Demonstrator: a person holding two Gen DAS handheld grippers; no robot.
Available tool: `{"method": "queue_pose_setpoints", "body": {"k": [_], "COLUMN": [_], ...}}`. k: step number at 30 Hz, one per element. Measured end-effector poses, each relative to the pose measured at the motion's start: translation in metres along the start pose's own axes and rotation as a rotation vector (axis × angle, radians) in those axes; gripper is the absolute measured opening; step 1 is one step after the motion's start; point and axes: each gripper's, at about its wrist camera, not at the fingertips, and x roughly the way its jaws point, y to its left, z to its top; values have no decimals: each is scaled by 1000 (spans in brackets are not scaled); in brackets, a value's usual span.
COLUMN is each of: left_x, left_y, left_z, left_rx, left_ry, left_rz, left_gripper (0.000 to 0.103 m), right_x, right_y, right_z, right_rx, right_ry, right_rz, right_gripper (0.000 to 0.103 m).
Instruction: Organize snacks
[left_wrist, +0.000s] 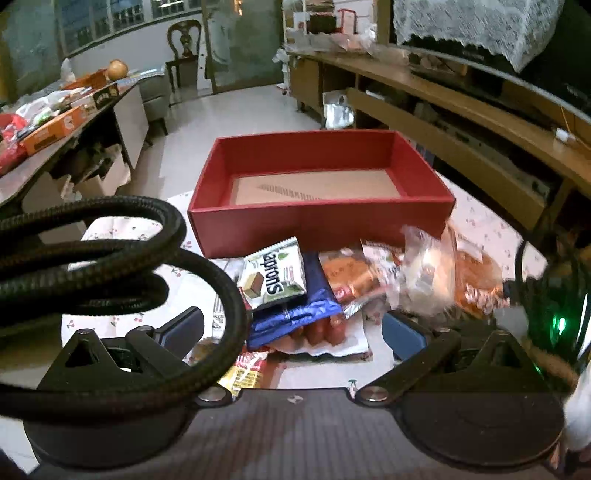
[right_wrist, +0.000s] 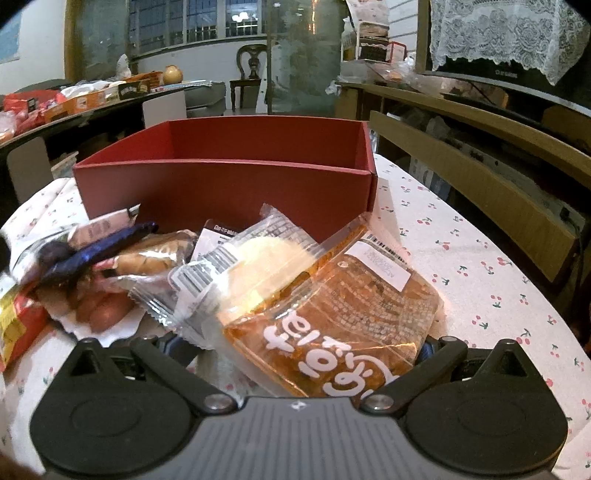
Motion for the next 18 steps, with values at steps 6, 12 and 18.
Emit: {"method": "queue_pose_setpoints", "body": {"k": [6,12,18], "left_x": [-18,-47,-64], "left_y": [2,18,14], "left_z": [1,-1,-16], "left_rx": [39,-45,-118], "left_ry": [-83,-136,-145], "left_rz": [93,117,49], "left_gripper": [103,103,103], "right_x": [-43,-128,-165], "right_y": [0,0,6], "right_z": [15,19,26], "right_rx": [18,16,72], "right_ry": [107,-58,-144], "right_rz": [2,-33,-34], "right_gripper": [98,98,98]}}
